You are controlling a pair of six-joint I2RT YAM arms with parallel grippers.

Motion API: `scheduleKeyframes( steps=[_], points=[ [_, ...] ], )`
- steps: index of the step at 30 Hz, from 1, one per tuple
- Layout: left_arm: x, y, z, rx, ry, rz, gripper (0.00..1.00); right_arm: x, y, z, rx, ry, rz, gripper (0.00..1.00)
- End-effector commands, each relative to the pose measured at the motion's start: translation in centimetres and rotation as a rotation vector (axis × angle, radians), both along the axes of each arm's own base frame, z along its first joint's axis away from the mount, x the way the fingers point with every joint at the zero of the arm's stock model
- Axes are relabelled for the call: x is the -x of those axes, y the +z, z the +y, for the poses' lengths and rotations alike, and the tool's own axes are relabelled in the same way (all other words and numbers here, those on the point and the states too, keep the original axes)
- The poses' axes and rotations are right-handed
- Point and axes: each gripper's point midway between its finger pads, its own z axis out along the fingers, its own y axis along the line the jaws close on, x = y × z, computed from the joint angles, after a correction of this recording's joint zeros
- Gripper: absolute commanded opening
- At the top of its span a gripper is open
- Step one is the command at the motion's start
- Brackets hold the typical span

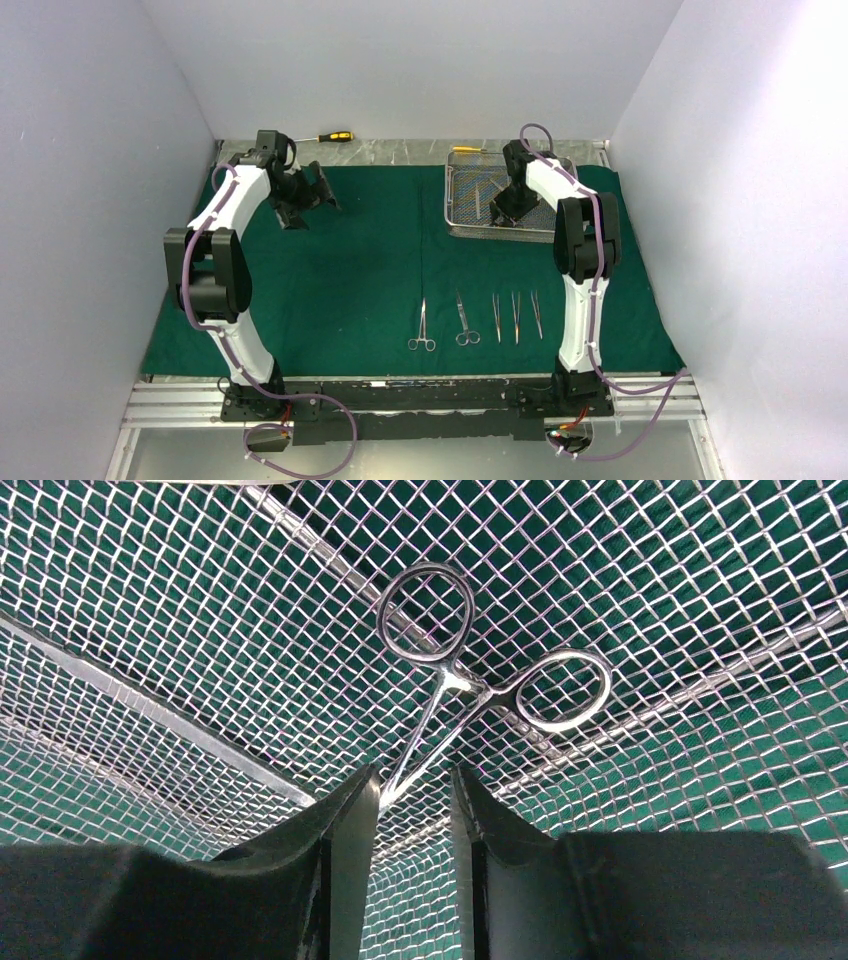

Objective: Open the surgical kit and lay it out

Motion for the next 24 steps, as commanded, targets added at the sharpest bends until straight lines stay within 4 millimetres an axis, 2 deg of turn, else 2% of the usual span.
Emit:
scheduleKeyframes(
  steps=[1,4,6,7,11,18,24],
  points=[
    [-0.3,1.5,0.0,0.017,-0.01,-0.055,0.99,0.0,-1.4,-0.2,0.029,-0.025,0.027,0.35],
    [-0.3,1.6,0.1,0.02,-0.004,-0.055,0.99,0.0,-1.9,-0.3,0.038,-0.033,0.036,0.28],
    [-0.4,1.6,0.1,0.021,-0.003,-0.057,0.99,-0.1,-1.9,-0.3,0.039,-0.036,0.031,0.18],
    [-0.4,1.6,0.2,0.019,-0.003,-0.056,0.99,-0.2,-1.7,-0.4,0.039,-0.04,0.025,0.13],
    [-0.4,1.6,0.2,0.02,-0.007,-0.059,0.99,-1.0,0.2,-0.3,0.033,-0.038,-0.027,0.05],
    [-0.5,1.9,-0.4,0.053,-0.02,-0.068,0.99,-2.5,4.8,-0.5,0.034,-0.048,-0.141,0.0],
    [-0.6,2.2,-0.7,0.071,-0.03,-0.075,0.99,-4.0,7.4,0.0,-0.003,-0.054,-0.258,0.0]
  ],
)
